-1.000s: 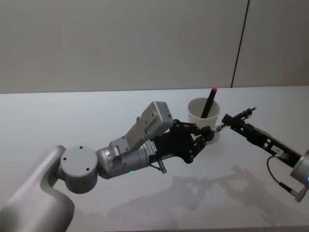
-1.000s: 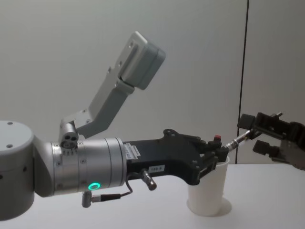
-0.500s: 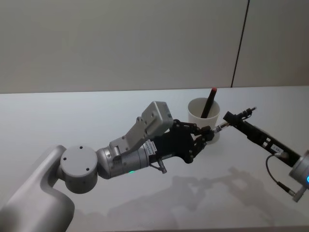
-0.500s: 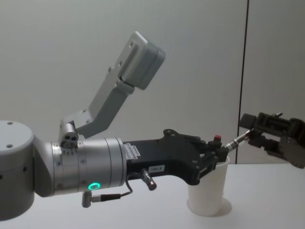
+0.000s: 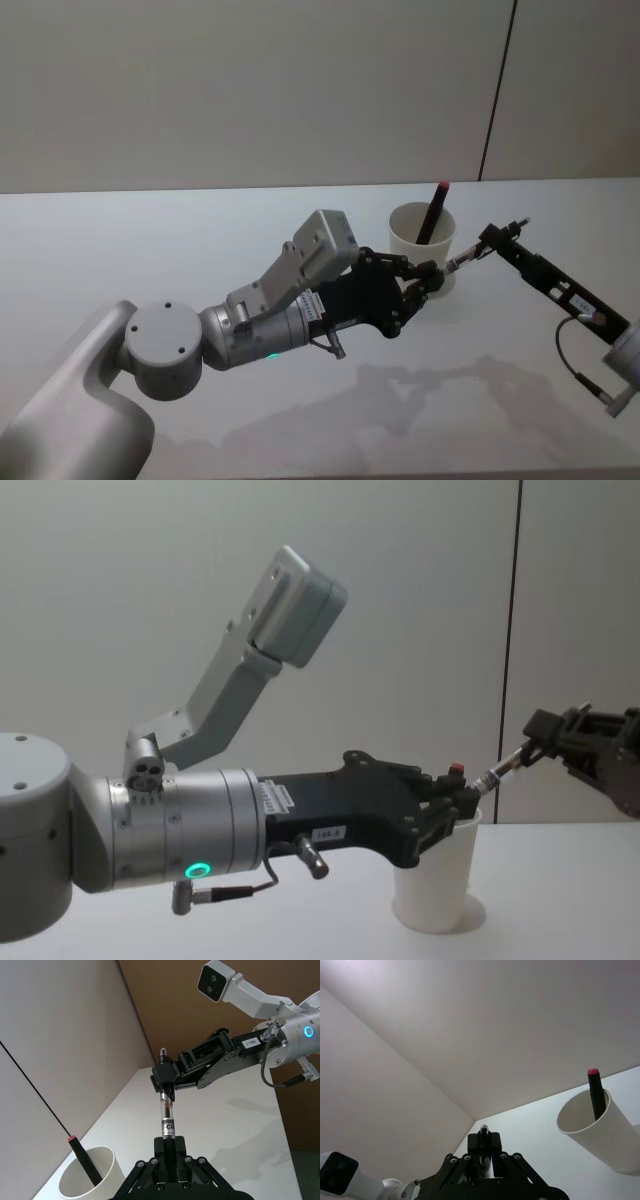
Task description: Place the pen into the pen holder.
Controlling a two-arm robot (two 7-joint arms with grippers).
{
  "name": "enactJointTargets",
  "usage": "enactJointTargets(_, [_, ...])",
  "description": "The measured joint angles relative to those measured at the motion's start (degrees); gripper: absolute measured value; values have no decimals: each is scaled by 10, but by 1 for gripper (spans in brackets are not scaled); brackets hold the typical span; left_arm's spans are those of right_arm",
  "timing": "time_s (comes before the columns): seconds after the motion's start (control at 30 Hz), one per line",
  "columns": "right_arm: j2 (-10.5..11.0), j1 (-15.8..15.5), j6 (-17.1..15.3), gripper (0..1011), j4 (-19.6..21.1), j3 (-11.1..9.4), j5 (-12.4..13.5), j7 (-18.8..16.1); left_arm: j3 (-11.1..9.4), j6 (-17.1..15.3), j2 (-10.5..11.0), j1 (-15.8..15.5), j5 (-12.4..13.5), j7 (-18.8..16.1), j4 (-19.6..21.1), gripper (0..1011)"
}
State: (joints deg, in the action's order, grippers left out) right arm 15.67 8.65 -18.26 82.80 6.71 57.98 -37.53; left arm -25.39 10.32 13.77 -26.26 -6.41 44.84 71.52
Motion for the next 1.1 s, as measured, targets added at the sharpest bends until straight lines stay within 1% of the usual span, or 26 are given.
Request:
enactJointTargets(0.1, [0, -1, 4, 131, 0, 1, 4, -1, 0, 0, 0, 0, 0, 0, 0, 129])
enactJointTargets(0.2, [1, -2, 8, 130, 0, 2, 6, -2, 0, 0, 0, 0, -1, 0, 0, 129])
enactJointTargets(0.23, [1, -2, 10, 131, 0, 2, 8, -2, 0, 0, 0, 0, -1, 0, 0, 150])
enactJointTargets(0.27, [2, -2, 12, 130, 0, 2, 9, -2, 0, 0, 0, 0, 0, 0, 0, 150])
enactJointTargets(0.3, [2, -2, 13, 130, 0, 2, 9, -2, 0, 0, 0, 0, 0, 0, 0, 185])
enactJointTargets(0.33, [2, -2, 14, 130, 0, 2, 10, -2, 0, 0, 0, 0, 0, 0, 0, 197])
enactJointTargets(0.37, [2, -2, 16, 130, 0, 3, 11, -2, 0, 0, 0, 0, 0, 0, 0, 249])
enactJointTargets(0.4, [3, -2, 18, 130, 0, 3, 12, -2, 0, 0, 0, 0, 0, 0, 0, 249])
enactJointTargets(0.43, [3, -2, 18, 130, 0, 3, 12, -2, 0, 0, 0, 0, 0, 0, 0, 315])
enactJointTargets(0.47, [3, -3, 19, 130, 0, 3, 12, -2, 0, 0, 0, 0, 0, 0, 0, 332])
enactJointTargets(0.5, [4, -3, 21, 130, 0, 4, 12, -1, 0, 0, 0, 0, 0, 0, 0, 374])
enactJointTargets(0.53, [4, -3, 21, 130, 0, 4, 12, -1, 0, 0, 0, 0, 0, 0, 0, 374])
enactJointTargets(0.63, [5, -2, 25, 130, -1, 5, 11, 1, 0, 0, 0, 0, 0, 0, 0, 497])
enactJointTargets(0.67, [5, -2, 26, 131, -1, 5, 11, 2, 0, 0, 0, 0, 0, 0, 0, 516])
enactJointTargets(0.7, [5, -2, 26, 130, -1, 5, 10, 3, 0, 0, 0, 0, 0, 0, 0, 557])
enactJointTargets(0.93, [8, 5, 38, 130, -5, 8, -12, 9, 0, 0, 0, 0, 0, 0, 0, 786])
enactJointTargets(1.0, [9, 9, 44, 130, -7, 8, -23, 11, 0, 0, 0, 0, 0, 0, 0, 830])
enactJointTargets(1.03, [10, 13, 47, 130, -10, 9, -32, 12, 0, 0, 0, 0, 0, 0, 0, 883])
enactJointTargets(1.07, [10, 13, 47, 130, -10, 9, -32, 12, 0, 0, 0, 0, 0, 0, 0, 901])
enactJointTargets(1.1, [11, 18, 51, 130, -13, 9, -42, 13, 0, 0, 0, 0, 0, 0, 0, 912])
